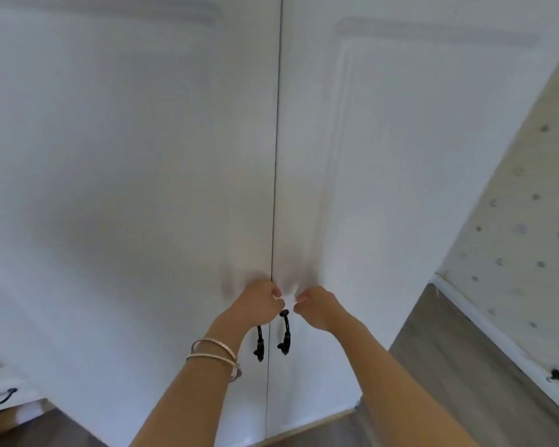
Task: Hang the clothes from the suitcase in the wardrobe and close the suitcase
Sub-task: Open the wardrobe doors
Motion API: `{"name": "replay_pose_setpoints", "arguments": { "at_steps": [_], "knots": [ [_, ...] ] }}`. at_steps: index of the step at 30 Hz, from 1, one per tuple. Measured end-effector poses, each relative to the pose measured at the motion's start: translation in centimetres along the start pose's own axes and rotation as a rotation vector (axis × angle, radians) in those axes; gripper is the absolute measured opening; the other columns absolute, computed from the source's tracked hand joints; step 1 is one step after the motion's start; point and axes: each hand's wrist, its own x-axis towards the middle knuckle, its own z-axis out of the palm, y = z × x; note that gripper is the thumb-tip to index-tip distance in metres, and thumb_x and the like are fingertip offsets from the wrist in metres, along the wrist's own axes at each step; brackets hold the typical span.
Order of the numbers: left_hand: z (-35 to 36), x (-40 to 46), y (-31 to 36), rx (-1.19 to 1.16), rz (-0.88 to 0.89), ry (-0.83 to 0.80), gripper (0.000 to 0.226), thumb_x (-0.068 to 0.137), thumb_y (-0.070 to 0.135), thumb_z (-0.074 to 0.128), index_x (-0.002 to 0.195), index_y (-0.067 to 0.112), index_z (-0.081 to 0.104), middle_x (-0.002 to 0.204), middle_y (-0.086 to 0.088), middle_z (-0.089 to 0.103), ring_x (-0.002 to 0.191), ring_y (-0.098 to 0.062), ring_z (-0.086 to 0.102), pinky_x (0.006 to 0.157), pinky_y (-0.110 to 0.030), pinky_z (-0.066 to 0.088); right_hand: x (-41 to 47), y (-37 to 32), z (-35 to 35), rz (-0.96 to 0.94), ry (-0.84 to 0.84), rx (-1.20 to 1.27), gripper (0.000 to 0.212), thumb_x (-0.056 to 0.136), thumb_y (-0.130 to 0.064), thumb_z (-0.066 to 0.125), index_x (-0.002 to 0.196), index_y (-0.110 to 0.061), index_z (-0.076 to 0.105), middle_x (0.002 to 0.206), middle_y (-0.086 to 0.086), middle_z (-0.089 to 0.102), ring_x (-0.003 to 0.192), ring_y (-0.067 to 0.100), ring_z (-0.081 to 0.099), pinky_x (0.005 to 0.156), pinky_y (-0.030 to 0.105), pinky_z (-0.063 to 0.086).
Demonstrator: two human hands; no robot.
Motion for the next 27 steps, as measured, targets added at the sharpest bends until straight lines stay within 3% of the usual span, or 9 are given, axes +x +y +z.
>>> {"name": "replay_pose_setpoints", "arguments": {
  "at_steps": [2, 3, 6, 10, 13, 17, 20, 23, 27],
  "knots": [
    [0.4, 0.6, -0.5, 0.028, 0.008, -0.011, 0.012, 0.085, 0.006, 0.048, 0.088, 0.01, 0.059, 0.091, -0.006, 0.05, 0.08, -0.018, 0.048, 0.072, -0.024, 0.038, 1.0, 0.2, 0.6, -0.024, -0.046, -0.011, 0.018, 0.089, -0.012, 0.047, 0.088, 0.001, 0.059, 0.091, 0.012, 0.059, 0.084, 0.024, 0.056, 0.079, 0.031, 0.043],
    [0.7, 0.8, -0.9, 0.028, -0.009, -0.022, 0.013, 0.085, 0.005, 0.046, 0.077, 0.01, 0.054, 0.082, -0.007, 0.049, 0.074, -0.018, 0.046, 0.068, -0.025, 0.037, 1.4, 0.3, 1.1, -0.022, -0.078, -0.032, 0.02, 0.089, -0.011, 0.046, 0.084, 0.004, 0.059, 0.086, 0.015, 0.059, 0.079, 0.024, 0.055, 0.078, 0.033, 0.044],
    [1.2, 0.9, -1.6, 0.038, -0.06, -0.023, 0.036, 0.084, 0.003, 0.042, 0.05, 0.012, 0.035, 0.055, -0.003, 0.036, 0.051, -0.013, 0.034, 0.051, -0.022, 0.029, 2.5, 0.6, 2.7, -0.025, -0.129, -0.041, 0.032, 0.088, -0.008, 0.046, 0.113, 0.003, 0.062, 0.096, 0.014, 0.06, 0.083, 0.02, 0.05, 0.076, 0.028, 0.045],
    [1.3, 1.0, -2.0, 0.051, -0.048, -0.03, 0.041, 0.081, 0.001, 0.042, 0.047, 0.016, 0.026, 0.05, 0.0, 0.026, 0.047, -0.013, 0.026, 0.048, -0.023, 0.022, 3.0, 1.1, 3.7, -0.013, -0.123, 0.033, 0.032, 0.087, -0.007, 0.049, 0.117, -0.006, 0.061, 0.11, 0.006, 0.061, 0.088, 0.016, 0.05, 0.071, 0.019, 0.04],
    [1.6, 0.7, -2.1, 0.069, -0.058, -0.019, 0.039, 0.081, 0.001, 0.043, 0.05, 0.016, 0.025, 0.053, 0.0, 0.025, 0.048, -0.012, 0.025, 0.047, -0.022, 0.021, 2.5, 1.7, 4.3, 0.004, -0.093, 0.06, 0.03, 0.085, -0.004, 0.048, 0.112, -0.001, 0.06, 0.097, 0.008, 0.06, 0.071, 0.012, 0.052, 0.061, 0.019, 0.041],
    [2.1, -0.5, -2.2, 0.062, -0.069, 0.011, 0.024, 0.084, 0.006, 0.042, 0.061, 0.013, 0.041, 0.062, 0.0, 0.041, 0.052, -0.01, 0.037, 0.048, -0.019, 0.029, 1.2, 2.5, 4.8, -0.009, -0.056, 0.047, 0.029, 0.084, -0.005, 0.048, 0.111, -0.005, 0.06, 0.102, 0.007, 0.06, 0.06, 0.001, 0.047, 0.051, 0.013, 0.039],
    [2.2, -2.2, -1.6, 0.056, -0.005, -0.006, 0.027, 0.086, 0.0, 0.038, 0.105, 0.001, 0.057, 0.092, -0.014, 0.061, 0.083, -0.026, 0.06, 0.066, -0.024, 0.042, -0.2, 3.2, 4.8, -0.029, -0.05, -0.002, 0.032, 0.084, -0.005, 0.047, 0.114, -0.007, 0.057, 0.089, 0.0, 0.06, 0.058, 0.0, 0.046, 0.047, 0.01, 0.036],
    [2.4, -4.4, -0.7, 0.097, 0.08, -0.042, 0.039, 0.088, -0.006, 0.036, 0.124, -0.003, 0.051, 0.121, -0.02, 0.06, 0.112, -0.033, 0.056, 0.086, -0.029, 0.045, -2.7, 4.4, 5.0, 0.016, -0.018, -0.054, 0.028, 0.084, -0.006, 0.049, 0.111, -0.005, 0.058, 0.077, -0.002, 0.053, 0.062, 0.009, 0.051, 0.055, 0.015, 0.044],
    [3.7, -7.6, 0.6, 0.164, 0.158, -0.195, 0.04, 0.09, -0.007, 0.037, 0.127, -0.001, 0.053, 0.132, -0.015, 0.055, 0.119, -0.029, 0.053, 0.098, -0.027, 0.043, -6.6, 6.8, 5.3, 0.07, 0.036, -0.119, 0.025, 0.086, -0.01, 0.05, 0.108, -0.008, 0.06, 0.102, 0.011, 0.066, 0.086, 0.025, 0.063, 0.079, 0.028, 0.053]
  ]
}}
